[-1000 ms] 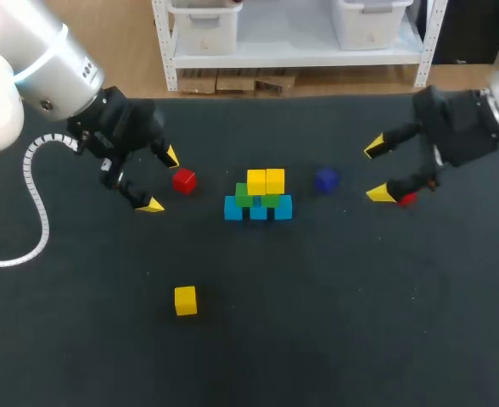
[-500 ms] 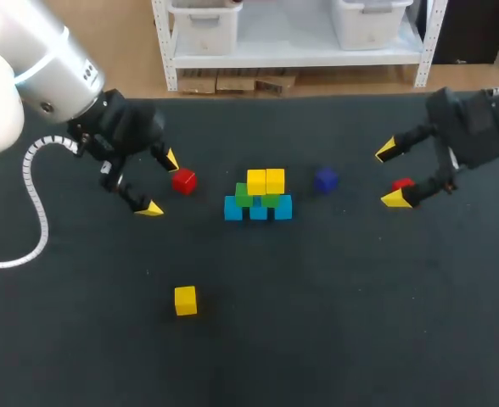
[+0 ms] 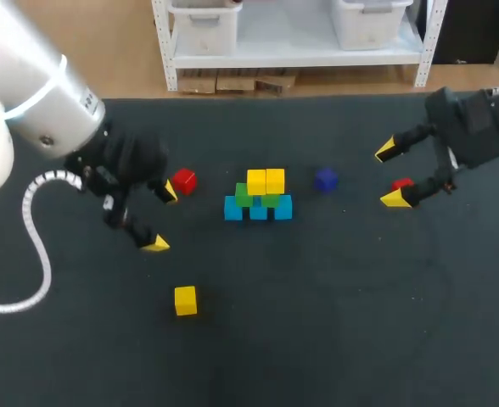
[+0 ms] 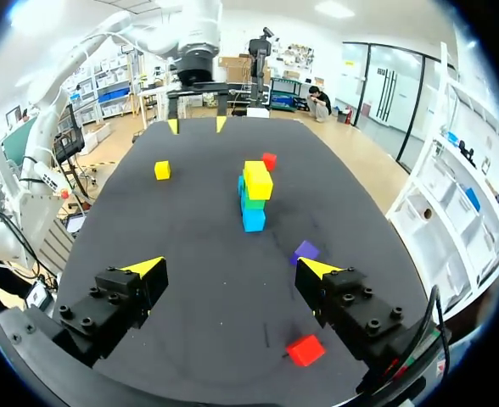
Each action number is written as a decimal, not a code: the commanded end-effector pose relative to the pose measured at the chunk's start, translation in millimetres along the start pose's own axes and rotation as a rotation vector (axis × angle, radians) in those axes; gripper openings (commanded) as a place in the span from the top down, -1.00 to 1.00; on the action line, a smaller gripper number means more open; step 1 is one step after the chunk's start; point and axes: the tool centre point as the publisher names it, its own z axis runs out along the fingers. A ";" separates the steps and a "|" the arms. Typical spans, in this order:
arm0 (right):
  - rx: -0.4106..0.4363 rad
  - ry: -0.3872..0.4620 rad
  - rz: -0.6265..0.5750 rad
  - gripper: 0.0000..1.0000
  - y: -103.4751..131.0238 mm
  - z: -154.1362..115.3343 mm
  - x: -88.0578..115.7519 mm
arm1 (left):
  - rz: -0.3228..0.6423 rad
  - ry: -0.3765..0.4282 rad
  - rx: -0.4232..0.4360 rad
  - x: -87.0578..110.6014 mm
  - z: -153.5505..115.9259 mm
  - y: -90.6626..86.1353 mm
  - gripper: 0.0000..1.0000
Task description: Place the blue cubes, place green cubes on the blue cubes, place the yellow cubes on the green cubes, then place the red cubes on the yellow cubes, and place purple cube on the red cubes.
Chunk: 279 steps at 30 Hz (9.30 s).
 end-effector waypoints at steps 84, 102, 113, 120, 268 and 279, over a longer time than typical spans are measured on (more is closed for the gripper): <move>-0.001 -0.003 -0.001 -1.00 -0.7 0.6 0.8 | 0.059 -0.037 -0.111 -50.1 17.0 82.0 1.00; -0.001 -0.003 -0.001 -1.00 -0.7 0.6 0.8 | 0.077 -0.045 -0.084 -74.3 22.4 113.9 1.00; -0.001 -0.003 -0.001 -1.00 -0.7 0.6 0.8 | 0.085 -0.061 -0.075 -82.0 33.0 116.9 1.00; -0.001 -0.003 -0.001 -1.00 -0.7 0.6 0.8 | 0.082 -0.065 -0.071 -84.8 38.1 116.7 1.00; -0.001 -0.003 -0.001 -1.00 -0.7 0.6 0.8 | 0.403 0.129 0.096 35.6 48.9 185.9 -1.00; -0.001 -0.003 -0.001 -1.00 -0.7 0.6 0.8 | 0.388 0.126 0.111 38.1 59.2 184.3 -0.22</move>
